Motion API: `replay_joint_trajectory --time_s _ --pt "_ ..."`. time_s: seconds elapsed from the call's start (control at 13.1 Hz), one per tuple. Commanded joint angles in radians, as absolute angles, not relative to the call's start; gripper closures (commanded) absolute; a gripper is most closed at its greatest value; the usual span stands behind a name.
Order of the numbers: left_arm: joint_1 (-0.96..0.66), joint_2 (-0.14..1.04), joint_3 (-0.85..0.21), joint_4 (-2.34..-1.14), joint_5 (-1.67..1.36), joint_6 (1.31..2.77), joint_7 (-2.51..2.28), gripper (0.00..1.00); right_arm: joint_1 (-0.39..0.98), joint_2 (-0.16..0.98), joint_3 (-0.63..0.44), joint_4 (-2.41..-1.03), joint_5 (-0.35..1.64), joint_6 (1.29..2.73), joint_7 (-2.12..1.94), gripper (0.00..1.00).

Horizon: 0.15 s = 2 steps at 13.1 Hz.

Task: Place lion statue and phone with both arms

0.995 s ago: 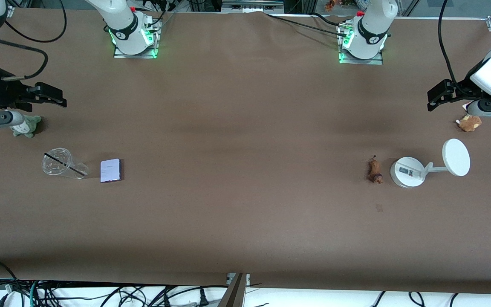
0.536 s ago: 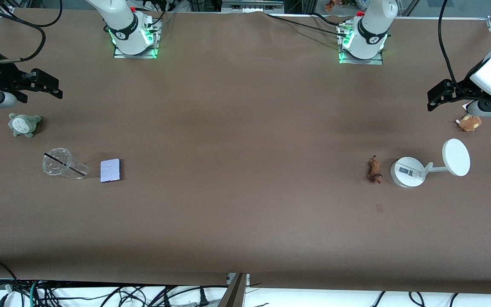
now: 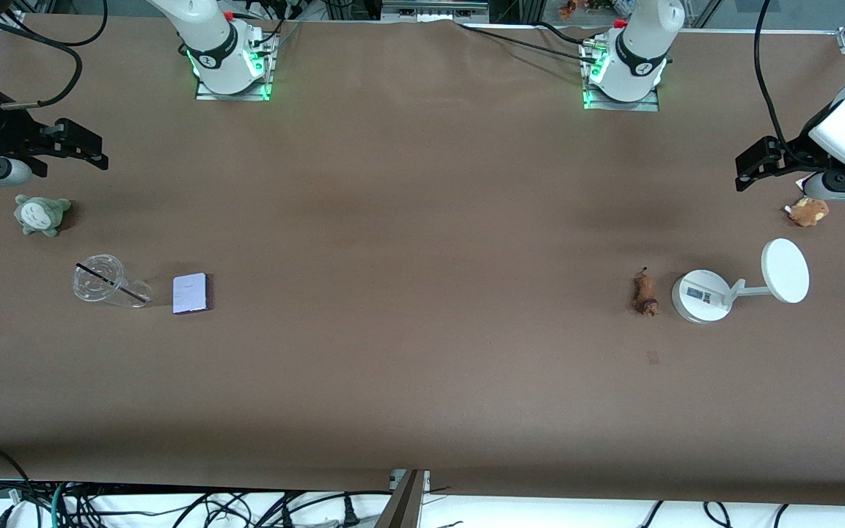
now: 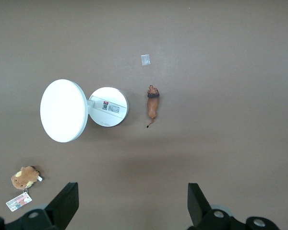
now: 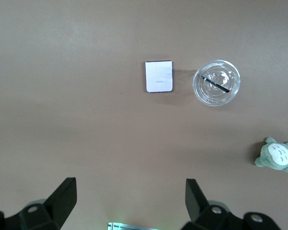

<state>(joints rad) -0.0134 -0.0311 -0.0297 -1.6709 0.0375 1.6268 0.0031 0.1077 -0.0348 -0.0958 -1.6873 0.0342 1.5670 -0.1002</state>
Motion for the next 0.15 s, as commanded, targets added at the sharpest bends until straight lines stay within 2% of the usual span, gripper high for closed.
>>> replay_joint_trajectory --time_s 0.0,0.08 --pt "-0.014 -0.026 -0.031 -1.655 0.020 1.617 0.006 0.00 0.097 -0.051 -0.075 -1.704 0.018 1.582 -0.081 0.00" --pt "-0.014 -0.026 -0.031 -1.655 0.020 1.617 0.006 0.00 0.097 -0.051 -0.075 -1.703 0.018 1.582 -0.081 0.00"
